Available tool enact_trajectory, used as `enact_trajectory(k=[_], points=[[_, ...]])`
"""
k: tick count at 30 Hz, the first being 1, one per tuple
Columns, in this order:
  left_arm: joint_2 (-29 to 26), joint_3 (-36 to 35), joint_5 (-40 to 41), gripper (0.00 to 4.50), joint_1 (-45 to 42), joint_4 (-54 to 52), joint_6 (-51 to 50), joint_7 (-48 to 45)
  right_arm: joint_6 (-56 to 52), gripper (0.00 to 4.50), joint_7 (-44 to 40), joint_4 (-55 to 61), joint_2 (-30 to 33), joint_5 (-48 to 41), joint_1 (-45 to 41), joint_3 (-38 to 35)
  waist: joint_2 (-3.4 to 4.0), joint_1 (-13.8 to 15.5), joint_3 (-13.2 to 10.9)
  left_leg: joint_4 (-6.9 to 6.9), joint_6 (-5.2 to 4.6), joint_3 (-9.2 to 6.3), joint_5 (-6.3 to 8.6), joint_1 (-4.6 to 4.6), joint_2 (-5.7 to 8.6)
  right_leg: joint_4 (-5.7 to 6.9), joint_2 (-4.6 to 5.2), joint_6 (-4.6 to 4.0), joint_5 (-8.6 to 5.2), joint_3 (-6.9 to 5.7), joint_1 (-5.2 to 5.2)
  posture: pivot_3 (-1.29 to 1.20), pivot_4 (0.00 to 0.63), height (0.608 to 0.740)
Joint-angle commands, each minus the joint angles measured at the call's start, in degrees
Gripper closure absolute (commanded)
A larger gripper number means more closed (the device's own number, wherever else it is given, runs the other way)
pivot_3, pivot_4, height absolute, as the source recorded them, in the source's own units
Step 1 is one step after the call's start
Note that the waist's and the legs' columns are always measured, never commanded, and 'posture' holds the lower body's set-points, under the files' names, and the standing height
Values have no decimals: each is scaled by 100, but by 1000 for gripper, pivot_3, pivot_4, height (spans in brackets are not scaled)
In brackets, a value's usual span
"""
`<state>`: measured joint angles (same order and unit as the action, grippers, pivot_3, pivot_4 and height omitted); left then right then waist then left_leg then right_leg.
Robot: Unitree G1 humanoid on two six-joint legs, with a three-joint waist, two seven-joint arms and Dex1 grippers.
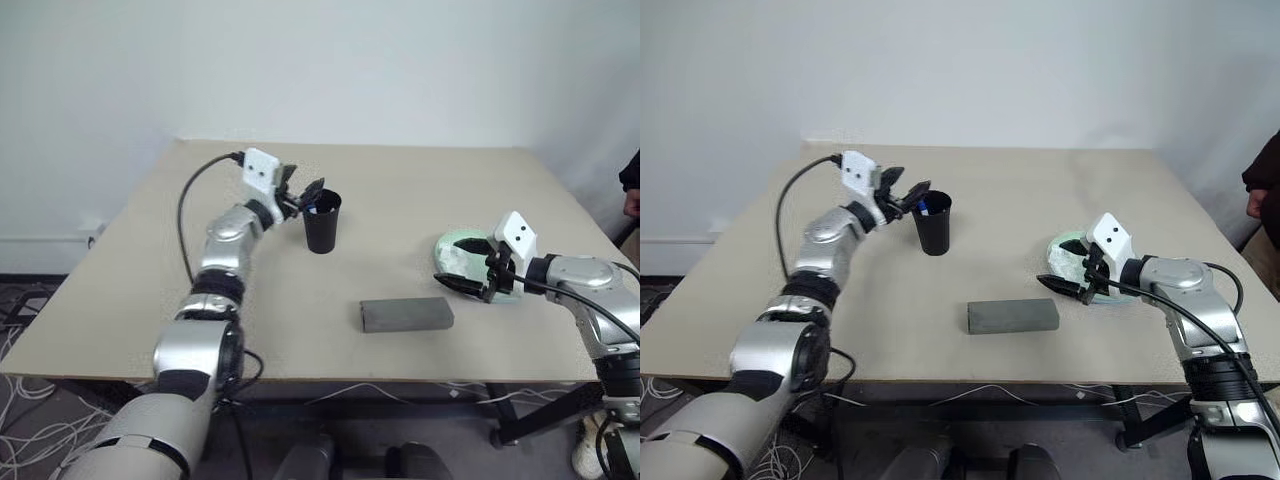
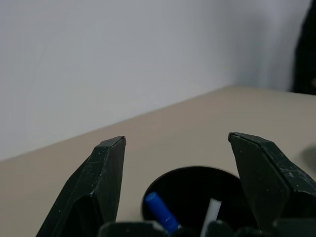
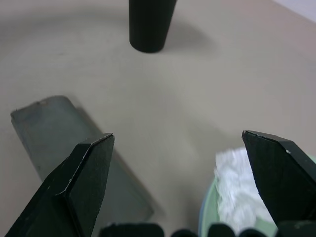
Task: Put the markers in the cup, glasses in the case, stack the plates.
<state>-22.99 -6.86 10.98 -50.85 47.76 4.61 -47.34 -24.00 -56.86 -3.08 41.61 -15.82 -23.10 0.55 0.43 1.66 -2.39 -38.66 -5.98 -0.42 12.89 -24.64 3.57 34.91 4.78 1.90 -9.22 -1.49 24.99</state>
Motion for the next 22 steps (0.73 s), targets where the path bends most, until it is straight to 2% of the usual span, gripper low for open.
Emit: enact_trajectory(k=[1,2,5,9,13,18,22], points=[[-739,48,427,997,610,-1663,-1164,-907,-16,0,-3,244,140,-110,48,-242,0,-53,0,2,0,0,0,1,0,0,0,0,0,1,0,0,0,731],[-1007,-9,566,997,871,-2072,-1454,-1107,-22,0,-6,264,154,-116,69,-254,0,-100,0,3,0,0,0,1,0,-1,0,0,0,2,11,0,0,731],[-2287,-477,1207,997,2043,-3366,-2528,-2040,-25,0,-63,250,194,-124,100,-269,1,-207,-1,4,1,6,-1,1,2,8,-2,0,0,14,25,0,0,731],[-3040,-1141,1908,997,3015,-4088,-3455,-2324,-74,0,-70,341,187,-130,179,-257,3,-244,-2,12,4,12,-2,12,-2,17,-7,-1,-3,24,27,0,0,731],[-3197,-1892,1942,997,4296,-4658,-3694,-2030,-173,0,-108,524,183,-229,455,-281,18,-216,1,31,4,21,-2,25,1,20,5,5,-9,29,22,0,0,731],[-2869,-2701,2182,997,5760,-5463,-3964,-1644,-527,0,10,880,-3,-429,583,-194,17,-168,0,52,22,38,-11,35,-10,58,3,4,-15,48,46,0,0,731],[-2541,-3165,2301,997,6556,-5867,-4098,-1369,-675,0,95,984,-137,-442,650,-95,14,-163,1,69,24,87,-12,37,-33,75,13,4,-15,66,48,0,0,731]])
